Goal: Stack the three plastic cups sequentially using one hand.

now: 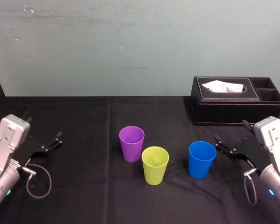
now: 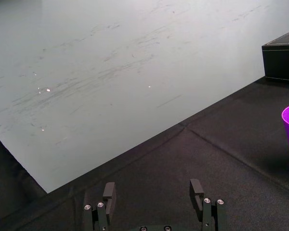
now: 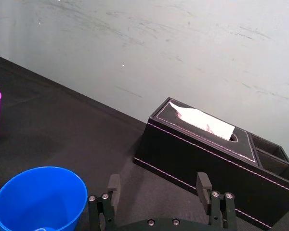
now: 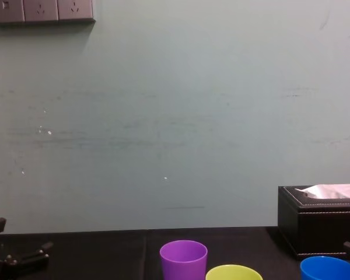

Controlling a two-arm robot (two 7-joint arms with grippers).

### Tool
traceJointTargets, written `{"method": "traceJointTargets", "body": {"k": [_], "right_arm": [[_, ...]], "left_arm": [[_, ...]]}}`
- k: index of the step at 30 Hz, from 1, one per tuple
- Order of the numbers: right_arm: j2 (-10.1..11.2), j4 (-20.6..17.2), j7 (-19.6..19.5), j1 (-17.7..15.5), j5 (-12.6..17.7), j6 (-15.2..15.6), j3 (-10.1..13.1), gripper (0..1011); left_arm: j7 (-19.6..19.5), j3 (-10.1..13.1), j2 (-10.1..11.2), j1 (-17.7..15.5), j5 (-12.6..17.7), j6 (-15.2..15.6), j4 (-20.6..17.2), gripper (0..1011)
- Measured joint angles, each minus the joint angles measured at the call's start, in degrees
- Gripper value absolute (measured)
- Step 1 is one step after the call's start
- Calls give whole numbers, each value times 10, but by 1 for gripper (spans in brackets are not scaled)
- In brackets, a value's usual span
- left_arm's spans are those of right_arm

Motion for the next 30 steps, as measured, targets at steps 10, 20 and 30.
{"method": "traceJointTargets", "body": {"k": [10,20,30], "right_arm": [[0,0,0,0,0,0,0,1000],[0,0,0,0,0,0,0,1000],[0,0,0,0,0,0,0,1000]], "left_arm": [[0,0,0,0,0,0,0,1000],[0,0,0,0,0,0,0,1000],[0,0,0,0,0,0,0,1000]]}}
